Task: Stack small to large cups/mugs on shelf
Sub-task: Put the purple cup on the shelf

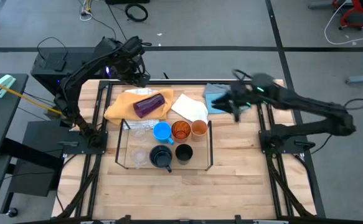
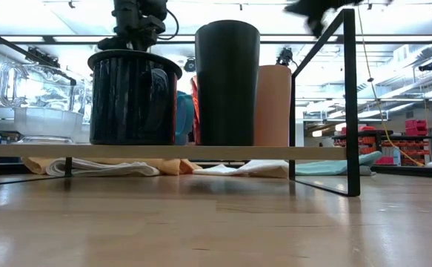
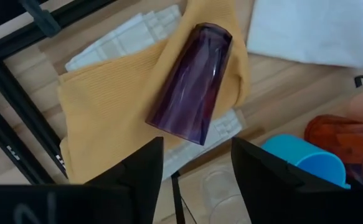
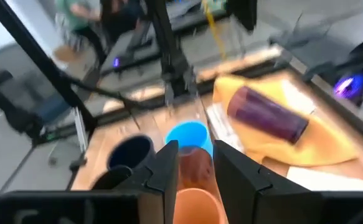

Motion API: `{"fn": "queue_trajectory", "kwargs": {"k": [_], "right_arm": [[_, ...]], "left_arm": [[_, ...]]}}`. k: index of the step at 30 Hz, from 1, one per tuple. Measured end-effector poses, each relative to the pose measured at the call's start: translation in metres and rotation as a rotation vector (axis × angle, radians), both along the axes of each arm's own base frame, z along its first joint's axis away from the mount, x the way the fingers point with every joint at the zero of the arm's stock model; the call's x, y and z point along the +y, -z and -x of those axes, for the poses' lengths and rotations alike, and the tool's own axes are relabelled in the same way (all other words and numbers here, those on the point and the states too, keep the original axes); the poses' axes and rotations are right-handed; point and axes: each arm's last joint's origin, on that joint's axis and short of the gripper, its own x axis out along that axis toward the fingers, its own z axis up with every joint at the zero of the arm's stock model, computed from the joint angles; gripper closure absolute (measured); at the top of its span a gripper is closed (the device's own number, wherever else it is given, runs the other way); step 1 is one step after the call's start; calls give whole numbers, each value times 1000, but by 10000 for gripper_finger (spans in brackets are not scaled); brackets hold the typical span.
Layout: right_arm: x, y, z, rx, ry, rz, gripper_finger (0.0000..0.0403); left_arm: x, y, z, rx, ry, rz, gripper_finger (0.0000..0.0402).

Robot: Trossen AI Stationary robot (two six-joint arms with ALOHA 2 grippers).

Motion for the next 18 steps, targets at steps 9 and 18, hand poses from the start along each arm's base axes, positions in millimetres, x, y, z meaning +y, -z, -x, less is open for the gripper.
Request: {"fn": "queue_trajectory", "kwargs": {"k": [9, 18], "right_arm": [[-81, -7, -73, 24, -221, -132, 296], [-105, -41, -135, -172, -458, -145, 296]], "left_arm": [[-9, 0, -8, 26, 129, -35, 213], [6, 22, 1, 185, 191, -110, 218]]}}
